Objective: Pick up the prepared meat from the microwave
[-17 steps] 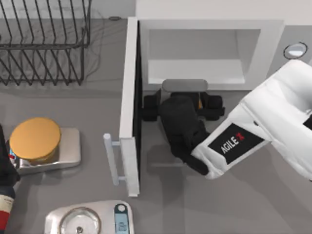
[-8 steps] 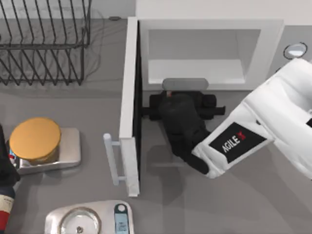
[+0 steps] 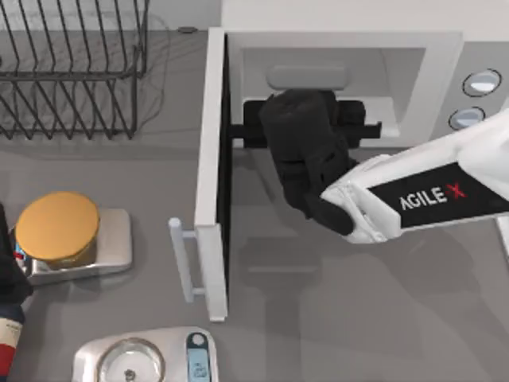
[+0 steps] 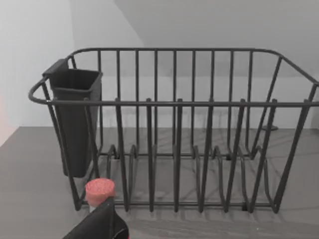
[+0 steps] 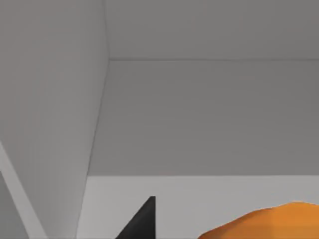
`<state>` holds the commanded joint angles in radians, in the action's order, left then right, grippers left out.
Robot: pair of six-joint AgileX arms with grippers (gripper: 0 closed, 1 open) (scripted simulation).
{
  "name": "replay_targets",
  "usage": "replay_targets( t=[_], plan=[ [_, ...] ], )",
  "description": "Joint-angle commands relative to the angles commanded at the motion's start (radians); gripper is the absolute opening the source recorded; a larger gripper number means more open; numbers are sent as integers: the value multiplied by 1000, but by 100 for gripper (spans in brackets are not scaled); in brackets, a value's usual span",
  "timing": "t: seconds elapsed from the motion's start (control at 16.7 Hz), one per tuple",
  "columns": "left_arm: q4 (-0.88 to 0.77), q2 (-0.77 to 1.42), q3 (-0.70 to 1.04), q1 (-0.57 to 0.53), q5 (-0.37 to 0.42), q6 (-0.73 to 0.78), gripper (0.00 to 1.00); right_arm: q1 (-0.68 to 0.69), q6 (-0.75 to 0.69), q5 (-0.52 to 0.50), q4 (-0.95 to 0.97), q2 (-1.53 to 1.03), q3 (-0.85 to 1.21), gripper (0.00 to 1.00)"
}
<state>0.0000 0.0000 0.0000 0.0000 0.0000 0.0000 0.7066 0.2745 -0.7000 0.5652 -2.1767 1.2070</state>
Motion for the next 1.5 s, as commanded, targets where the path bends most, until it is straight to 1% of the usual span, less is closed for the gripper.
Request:
replay_targets(
  t=[0.42, 0.54, 0.84, 1.02, 1.2, 1.5],
  plan=[
    [0, 0, 0, 0, 0, 0, 100, 8, 11, -7, -30, 39, -32, 0],
    [0, 0, 0, 0, 0, 0, 100, 30, 29, -22, -80, 117, -83, 0],
    [0, 0, 0, 0, 0, 0, 100, 107, 92, -77, -251, 443, -256, 0],
    [0, 0, 0, 0, 0, 0, 100, 148, 126, -107, -339, 577, -344, 0],
    [0, 0, 0, 0, 0, 0, 100, 164, 138, -118, -370, 616, -375, 0],
    [0, 0, 0, 0, 0, 0, 100, 159, 139, -117, -353, 597, -375, 0]
  ],
)
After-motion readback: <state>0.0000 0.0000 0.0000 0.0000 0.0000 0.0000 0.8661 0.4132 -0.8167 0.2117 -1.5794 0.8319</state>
